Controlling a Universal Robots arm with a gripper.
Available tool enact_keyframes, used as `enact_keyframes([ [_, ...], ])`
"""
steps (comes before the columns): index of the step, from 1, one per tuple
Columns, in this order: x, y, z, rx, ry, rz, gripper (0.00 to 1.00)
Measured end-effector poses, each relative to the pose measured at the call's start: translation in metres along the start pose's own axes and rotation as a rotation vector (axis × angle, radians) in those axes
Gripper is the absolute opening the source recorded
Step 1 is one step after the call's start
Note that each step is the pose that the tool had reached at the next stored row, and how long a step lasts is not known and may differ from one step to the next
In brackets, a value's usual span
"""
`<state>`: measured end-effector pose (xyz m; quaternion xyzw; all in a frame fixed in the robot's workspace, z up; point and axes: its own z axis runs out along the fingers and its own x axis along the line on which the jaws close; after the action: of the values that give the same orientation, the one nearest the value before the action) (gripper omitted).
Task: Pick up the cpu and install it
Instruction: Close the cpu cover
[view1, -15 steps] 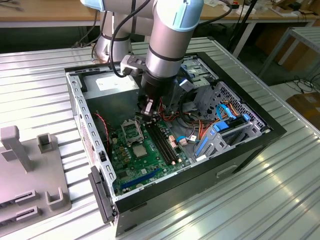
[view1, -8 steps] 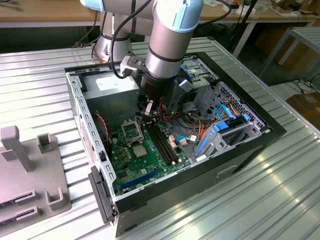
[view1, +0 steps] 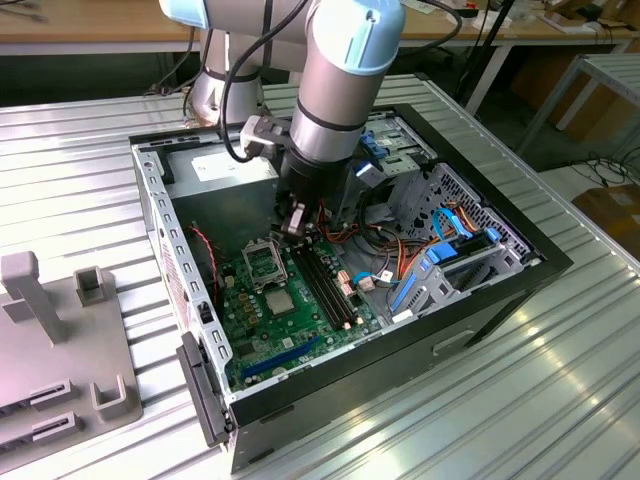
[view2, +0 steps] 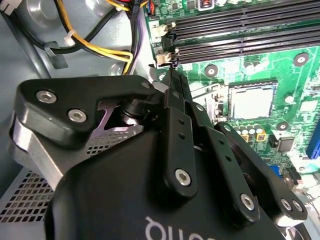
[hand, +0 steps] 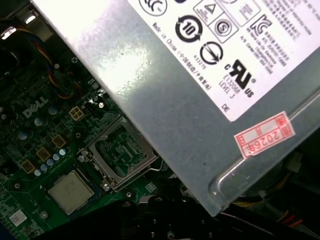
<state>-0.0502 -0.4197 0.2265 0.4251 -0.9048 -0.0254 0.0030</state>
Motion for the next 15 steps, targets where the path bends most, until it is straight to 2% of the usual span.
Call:
enact_keyframes([
  [5, 0.0001, -0.0002, 0.0031, -0.0091, -0.0109, 0.000, 0.15],
  [9, 0.0001, -0.0002, 0.0057, -0.0225, -0.0271, -0.001, 0.15],
  [14, 0.0002, -0.0005, 0.0100, -0.0266, -0.0320, -0.001, 0.15],
  [15, 0.0003, -0.0006, 0.0114, -0.0286, -0.0344, -0.001, 0.15],
])
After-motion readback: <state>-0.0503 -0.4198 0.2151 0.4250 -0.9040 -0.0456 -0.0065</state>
